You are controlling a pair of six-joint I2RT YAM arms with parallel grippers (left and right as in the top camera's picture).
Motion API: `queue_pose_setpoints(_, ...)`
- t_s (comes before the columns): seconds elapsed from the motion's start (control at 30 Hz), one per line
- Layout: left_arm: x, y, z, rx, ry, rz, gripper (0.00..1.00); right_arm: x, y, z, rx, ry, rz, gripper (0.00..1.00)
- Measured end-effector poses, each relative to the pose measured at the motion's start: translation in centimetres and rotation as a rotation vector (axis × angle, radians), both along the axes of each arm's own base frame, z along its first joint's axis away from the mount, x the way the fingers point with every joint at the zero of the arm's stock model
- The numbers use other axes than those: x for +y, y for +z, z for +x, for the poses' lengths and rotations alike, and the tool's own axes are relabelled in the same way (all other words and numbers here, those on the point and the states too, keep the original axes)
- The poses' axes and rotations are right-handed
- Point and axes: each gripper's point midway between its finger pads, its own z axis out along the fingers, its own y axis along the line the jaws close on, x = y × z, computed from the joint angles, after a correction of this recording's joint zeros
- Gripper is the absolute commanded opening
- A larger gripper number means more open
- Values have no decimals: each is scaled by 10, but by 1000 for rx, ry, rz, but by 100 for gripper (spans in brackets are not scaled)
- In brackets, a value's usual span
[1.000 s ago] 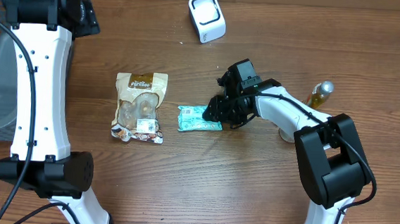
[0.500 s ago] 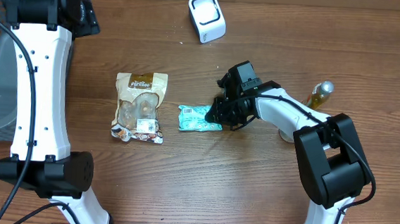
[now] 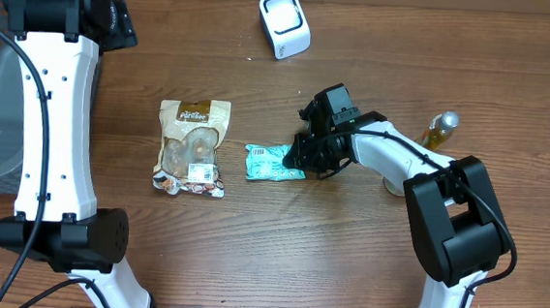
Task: Scan the item barcode
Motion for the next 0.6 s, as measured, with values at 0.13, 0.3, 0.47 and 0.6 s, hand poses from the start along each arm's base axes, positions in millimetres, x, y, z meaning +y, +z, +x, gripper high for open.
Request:
queue_pose_setpoints(0.13,0,0,0,0,0,0,99,3,1,5,-25,2,12,34)
queue_pose_setpoints(0.3,0,0,0,0,0,0,100,4,2,7,-39,4,18,36)
queue_pose_setpoints(0.47,0,0,0,0,0,0,100,4,2,9,-47,6,15,27)
queue_pose_setpoints(0.6,0,0,0,0,0,0,99,3,1,8,-42,3,10,20)
